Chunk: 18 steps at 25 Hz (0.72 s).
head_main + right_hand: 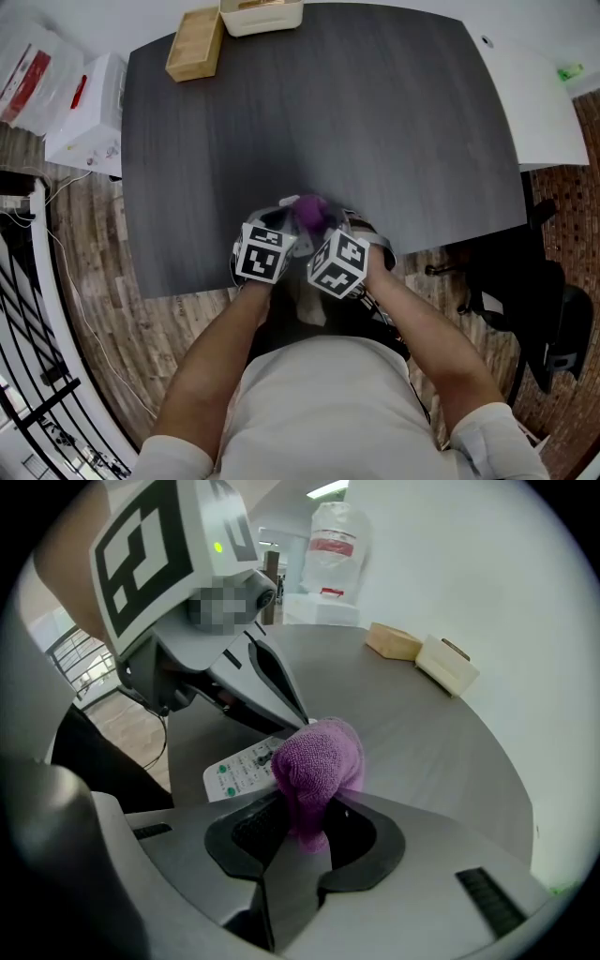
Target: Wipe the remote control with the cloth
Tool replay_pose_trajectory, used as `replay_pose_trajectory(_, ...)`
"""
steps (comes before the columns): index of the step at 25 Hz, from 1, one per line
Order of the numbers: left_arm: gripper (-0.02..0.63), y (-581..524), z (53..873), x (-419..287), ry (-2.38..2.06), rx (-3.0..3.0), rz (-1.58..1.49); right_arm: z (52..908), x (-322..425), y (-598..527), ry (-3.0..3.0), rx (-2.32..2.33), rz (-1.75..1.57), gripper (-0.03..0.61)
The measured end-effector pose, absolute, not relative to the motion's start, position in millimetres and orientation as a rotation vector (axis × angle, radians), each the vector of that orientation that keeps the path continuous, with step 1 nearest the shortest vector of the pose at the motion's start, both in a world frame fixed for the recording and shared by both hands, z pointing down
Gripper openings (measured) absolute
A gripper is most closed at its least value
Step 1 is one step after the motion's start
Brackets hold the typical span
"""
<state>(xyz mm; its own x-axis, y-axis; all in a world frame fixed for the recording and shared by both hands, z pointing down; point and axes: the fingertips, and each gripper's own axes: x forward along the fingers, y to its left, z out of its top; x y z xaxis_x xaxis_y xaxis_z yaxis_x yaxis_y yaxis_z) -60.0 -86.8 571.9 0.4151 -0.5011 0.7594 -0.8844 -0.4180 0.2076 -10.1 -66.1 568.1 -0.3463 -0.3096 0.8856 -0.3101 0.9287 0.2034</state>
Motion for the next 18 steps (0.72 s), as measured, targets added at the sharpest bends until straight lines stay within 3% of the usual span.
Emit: replay_pose_trajectory(18, 0.003, -89, 573, -57, -1.182, 2.12, 0.837, 560, 13, 66, -1.992, -0.018, 0.033, 0.109)
